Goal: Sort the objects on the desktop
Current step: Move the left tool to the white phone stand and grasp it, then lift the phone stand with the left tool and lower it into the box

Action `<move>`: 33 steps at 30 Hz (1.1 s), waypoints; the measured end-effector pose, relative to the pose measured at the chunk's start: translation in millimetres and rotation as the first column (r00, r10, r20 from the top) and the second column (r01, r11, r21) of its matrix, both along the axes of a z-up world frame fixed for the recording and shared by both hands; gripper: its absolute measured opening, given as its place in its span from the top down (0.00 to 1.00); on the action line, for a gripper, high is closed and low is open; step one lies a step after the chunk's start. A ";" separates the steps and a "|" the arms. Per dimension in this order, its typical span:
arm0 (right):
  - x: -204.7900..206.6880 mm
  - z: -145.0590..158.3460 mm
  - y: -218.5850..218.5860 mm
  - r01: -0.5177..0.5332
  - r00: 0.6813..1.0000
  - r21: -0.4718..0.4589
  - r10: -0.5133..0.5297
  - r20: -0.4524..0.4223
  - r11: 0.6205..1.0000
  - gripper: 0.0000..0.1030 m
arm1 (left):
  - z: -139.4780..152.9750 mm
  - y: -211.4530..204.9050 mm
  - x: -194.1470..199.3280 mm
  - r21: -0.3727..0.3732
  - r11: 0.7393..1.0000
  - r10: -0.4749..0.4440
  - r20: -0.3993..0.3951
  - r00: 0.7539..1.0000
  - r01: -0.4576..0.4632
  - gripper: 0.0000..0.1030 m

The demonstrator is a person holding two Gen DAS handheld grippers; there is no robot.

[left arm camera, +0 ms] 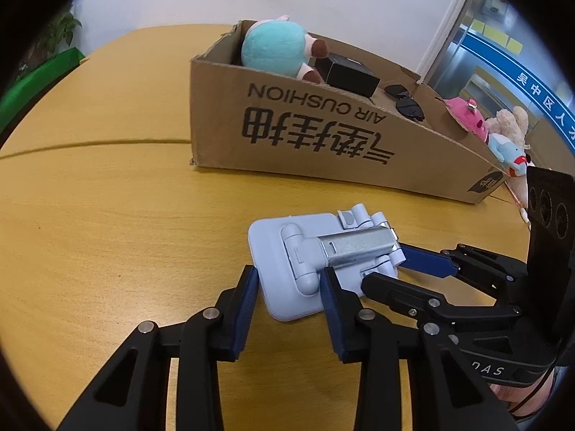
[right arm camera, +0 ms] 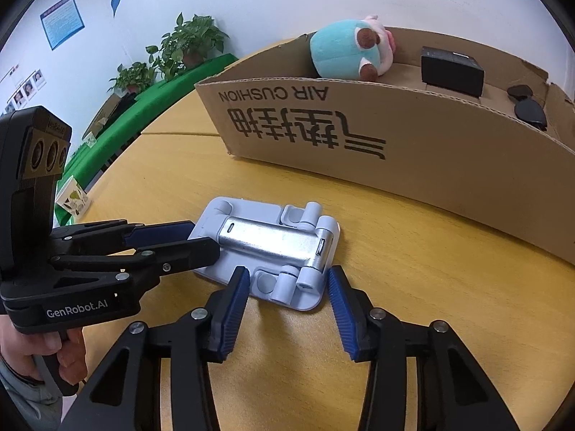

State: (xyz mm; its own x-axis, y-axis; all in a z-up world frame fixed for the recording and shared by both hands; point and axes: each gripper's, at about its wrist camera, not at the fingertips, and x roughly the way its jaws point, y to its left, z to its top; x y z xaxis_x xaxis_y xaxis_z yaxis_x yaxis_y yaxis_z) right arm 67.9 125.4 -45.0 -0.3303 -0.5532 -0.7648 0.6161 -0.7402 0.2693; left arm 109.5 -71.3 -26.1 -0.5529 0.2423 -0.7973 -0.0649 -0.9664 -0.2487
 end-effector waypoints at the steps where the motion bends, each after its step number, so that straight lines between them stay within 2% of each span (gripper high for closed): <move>1: 1.1 1.6 2.5 0.007 1.000 -0.003 -0.007 -0.007 1.000 0.57 | 2.6 2.7 0.0 -0.001 1.000 -0.002 -0.006 1.000 0.002 0.66; 7: 7.1 24.9 24.3 0.057 0.996 -0.045 -0.060 -0.065 0.997 0.57 | 34.7 29.0 -0.1 -0.034 0.999 -0.039 -0.079 0.996 0.037 0.66; 11: 5.8 51.6 45.2 0.093 0.989 -0.073 -0.101 -0.111 0.993 0.58 | 63.0 48.1 -3.0 -0.044 0.997 -0.071 -0.139 0.988 0.066 0.66; 18: 6.4 105.2 94.2 0.184 0.954 -0.124 -0.207 -0.215 0.975 0.57 | 112.5 97.1 -19.7 -0.067 0.984 -0.177 -0.236 0.956 0.166 0.66; 22: 1.0 129.4 126.9 0.252 0.926 -0.145 -0.282 -0.249 0.957 0.57 | 136.6 136.2 -38.2 -0.094 0.969 -0.244 -0.274 0.930 0.227 0.66; 28: -22.8 174.9 160.8 0.315 0.883 -0.124 -0.339 -0.326 0.941 0.57 | 175.4 169.2 -72.5 -0.076 0.954 -0.298 -0.335 0.894 0.289 0.66; 30: -35.4 188.8 165.5 0.323 0.873 -0.117 -0.343 -0.347 0.939 0.57 | 185.9 174.5 -85.0 -0.081 0.952 -0.306 -0.347 0.887 0.296 0.66; 33: -57.0 201.7 166.6 0.321 0.872 -0.117 -0.342 -0.351 0.940 0.57 | 194.8 172.7 -109.6 -0.077 0.952 -0.303 -0.346 0.888 0.295 0.66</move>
